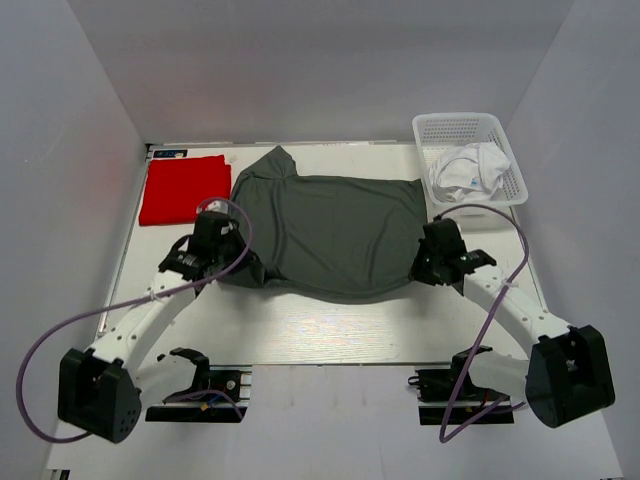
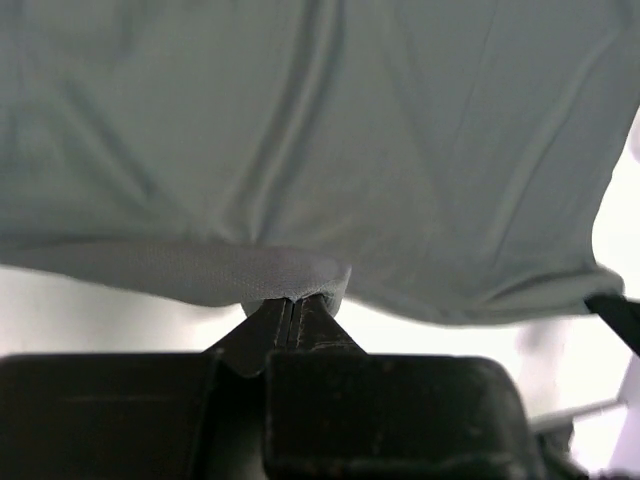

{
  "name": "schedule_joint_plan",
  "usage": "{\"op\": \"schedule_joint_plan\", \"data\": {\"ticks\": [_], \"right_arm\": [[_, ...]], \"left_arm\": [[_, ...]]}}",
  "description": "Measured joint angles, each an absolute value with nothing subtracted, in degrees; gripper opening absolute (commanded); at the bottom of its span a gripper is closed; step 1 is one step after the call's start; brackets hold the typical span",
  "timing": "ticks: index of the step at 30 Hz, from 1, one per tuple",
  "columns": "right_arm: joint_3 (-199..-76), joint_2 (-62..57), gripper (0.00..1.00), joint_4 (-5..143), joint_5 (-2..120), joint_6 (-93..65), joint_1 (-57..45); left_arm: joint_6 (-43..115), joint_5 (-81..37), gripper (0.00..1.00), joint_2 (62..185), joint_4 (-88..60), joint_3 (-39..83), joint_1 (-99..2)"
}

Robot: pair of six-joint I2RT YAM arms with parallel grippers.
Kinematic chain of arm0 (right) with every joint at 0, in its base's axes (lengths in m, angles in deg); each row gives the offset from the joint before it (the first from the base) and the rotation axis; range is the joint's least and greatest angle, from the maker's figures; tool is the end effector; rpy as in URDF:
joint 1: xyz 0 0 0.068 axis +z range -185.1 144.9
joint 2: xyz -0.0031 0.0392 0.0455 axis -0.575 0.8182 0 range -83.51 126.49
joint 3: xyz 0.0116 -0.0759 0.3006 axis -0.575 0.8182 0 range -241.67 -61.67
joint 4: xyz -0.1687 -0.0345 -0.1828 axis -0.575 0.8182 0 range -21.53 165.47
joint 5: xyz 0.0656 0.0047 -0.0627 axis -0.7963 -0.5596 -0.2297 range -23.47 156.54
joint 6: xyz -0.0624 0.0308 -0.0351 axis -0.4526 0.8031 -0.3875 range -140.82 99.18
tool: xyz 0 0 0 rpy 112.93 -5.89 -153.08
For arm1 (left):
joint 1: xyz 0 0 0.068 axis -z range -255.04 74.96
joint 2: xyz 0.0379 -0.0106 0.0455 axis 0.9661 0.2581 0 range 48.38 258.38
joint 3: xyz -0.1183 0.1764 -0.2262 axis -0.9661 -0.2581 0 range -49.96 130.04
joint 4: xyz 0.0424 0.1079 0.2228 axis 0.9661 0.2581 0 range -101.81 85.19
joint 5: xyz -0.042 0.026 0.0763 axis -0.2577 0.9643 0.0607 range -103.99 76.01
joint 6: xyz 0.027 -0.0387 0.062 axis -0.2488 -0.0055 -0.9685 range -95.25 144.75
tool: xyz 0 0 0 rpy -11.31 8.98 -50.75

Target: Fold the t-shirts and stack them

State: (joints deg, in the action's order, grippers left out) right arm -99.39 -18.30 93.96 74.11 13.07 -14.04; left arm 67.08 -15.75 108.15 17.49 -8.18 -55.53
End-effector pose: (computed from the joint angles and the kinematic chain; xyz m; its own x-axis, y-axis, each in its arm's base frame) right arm 0.2016 0.0682 0.2215 -0.7759 0.2935 -0.5583 0.1813 0.9516 0.2482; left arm 0.1917 -0.0700 0.2565 -0.7501 -0.4482 -0.4863 -0.2051 0.8567 -0.4733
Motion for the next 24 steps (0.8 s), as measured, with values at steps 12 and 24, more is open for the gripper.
{"op": "schedule_joint_plan", "data": {"ticks": [12, 24], "right_arm": [[-113.6, -7.3, 0.00, 93.9, 78.3, 10.6, -15.0], [-126.2, 6.6, 0.21, 92.8, 80.6, 9.8, -19.0]], "left_arm": [[59.0, -8.5, 0.00, 132.5, 12.5, 10.1, -56.7], [53.2, -5.4, 0.17, 152.2, 12.6, 29.4, -59.8]]}}
